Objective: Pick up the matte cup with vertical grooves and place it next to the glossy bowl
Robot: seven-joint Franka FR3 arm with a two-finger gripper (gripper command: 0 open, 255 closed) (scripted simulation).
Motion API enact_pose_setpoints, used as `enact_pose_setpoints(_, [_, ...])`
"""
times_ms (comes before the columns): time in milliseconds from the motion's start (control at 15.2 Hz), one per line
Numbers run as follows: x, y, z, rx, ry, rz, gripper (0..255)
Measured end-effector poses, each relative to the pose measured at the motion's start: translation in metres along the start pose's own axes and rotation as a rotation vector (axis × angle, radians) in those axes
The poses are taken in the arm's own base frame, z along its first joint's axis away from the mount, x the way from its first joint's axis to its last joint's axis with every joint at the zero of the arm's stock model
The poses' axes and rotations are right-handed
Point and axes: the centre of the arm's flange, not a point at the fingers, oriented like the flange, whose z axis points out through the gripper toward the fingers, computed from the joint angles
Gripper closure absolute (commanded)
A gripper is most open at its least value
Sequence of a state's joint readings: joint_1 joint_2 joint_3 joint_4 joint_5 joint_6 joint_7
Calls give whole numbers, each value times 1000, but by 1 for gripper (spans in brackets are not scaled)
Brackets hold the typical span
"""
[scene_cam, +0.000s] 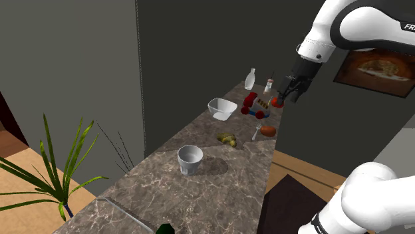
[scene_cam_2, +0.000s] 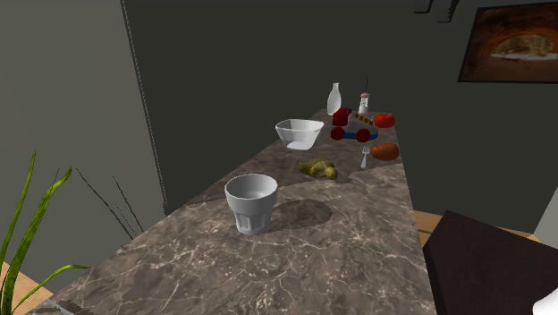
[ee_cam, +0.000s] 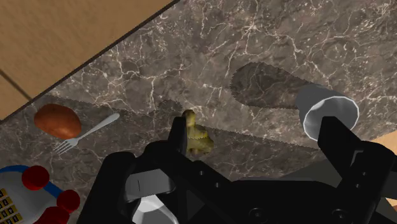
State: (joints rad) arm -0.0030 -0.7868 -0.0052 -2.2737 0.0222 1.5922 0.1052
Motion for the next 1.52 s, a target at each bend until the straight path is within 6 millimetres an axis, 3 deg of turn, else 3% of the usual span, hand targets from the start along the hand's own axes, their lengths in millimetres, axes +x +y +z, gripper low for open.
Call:
enact_pose_setpoints(132, [4, -2, 6, 2, -1, 3, 0])
enact_pose_setpoints(462, [25, -26, 53, 19, -3, 25, 0])
enact_pose_setpoints(1518, [105, -105, 226, 81, -9, 107, 0])
